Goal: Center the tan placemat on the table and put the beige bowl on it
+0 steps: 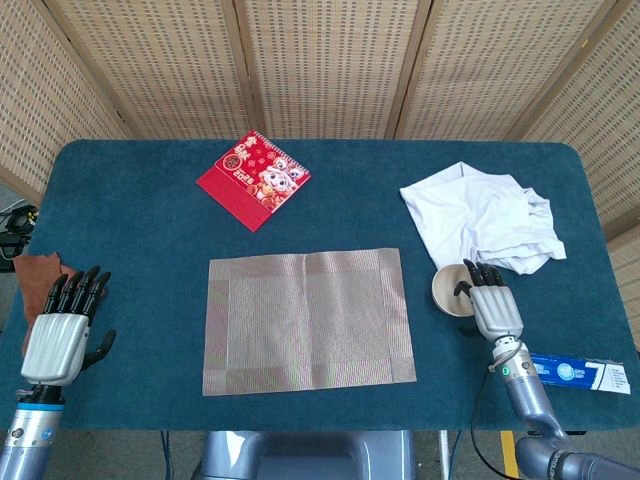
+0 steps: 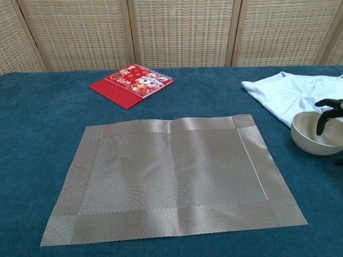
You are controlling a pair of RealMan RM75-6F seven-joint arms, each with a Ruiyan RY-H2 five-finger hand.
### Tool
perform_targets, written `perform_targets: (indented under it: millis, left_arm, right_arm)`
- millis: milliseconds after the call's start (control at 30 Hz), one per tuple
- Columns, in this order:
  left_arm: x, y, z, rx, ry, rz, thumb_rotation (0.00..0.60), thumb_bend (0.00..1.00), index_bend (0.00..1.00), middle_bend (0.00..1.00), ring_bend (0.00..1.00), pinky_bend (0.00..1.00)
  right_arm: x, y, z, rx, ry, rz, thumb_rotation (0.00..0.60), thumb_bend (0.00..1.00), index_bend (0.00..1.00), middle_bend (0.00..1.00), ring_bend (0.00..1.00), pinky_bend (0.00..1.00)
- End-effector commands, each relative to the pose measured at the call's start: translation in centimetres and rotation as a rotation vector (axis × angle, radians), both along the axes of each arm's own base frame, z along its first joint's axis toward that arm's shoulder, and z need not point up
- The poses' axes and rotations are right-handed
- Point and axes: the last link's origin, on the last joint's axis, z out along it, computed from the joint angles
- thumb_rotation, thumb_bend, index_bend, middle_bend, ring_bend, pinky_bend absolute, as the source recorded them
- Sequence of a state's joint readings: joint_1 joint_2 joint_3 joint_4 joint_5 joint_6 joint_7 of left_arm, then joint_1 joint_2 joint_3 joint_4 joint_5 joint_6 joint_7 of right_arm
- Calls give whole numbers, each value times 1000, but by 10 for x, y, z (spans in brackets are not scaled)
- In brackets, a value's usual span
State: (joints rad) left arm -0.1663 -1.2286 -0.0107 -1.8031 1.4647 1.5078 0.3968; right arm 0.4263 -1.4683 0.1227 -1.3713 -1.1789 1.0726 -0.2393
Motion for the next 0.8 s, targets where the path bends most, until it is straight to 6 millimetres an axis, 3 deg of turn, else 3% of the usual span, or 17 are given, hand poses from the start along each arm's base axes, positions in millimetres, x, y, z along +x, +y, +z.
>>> perform_targets:
  millis: [33, 500, 800]
  left_arm:
    - [0, 0, 0, 0, -1, 0, 600, 340, 0, 0, 0, 0]
    - [1, 1, -1, -1, -16, -4, 600, 339, 0, 0, 0, 0]
    - [1, 2, 0, 2, -23, -3, 600, 339, 0, 0, 0, 0]
  right_arm:
    - [-2, 3, -7, 6, -4, 0, 600, 205, 464, 115, 0, 110]
    - [-3, -1, -15, -40, -29, 42, 600, 506, 662, 190, 0, 110]
    - [7, 5, -16, -35, -54, 76, 600, 544, 689, 201, 0, 109]
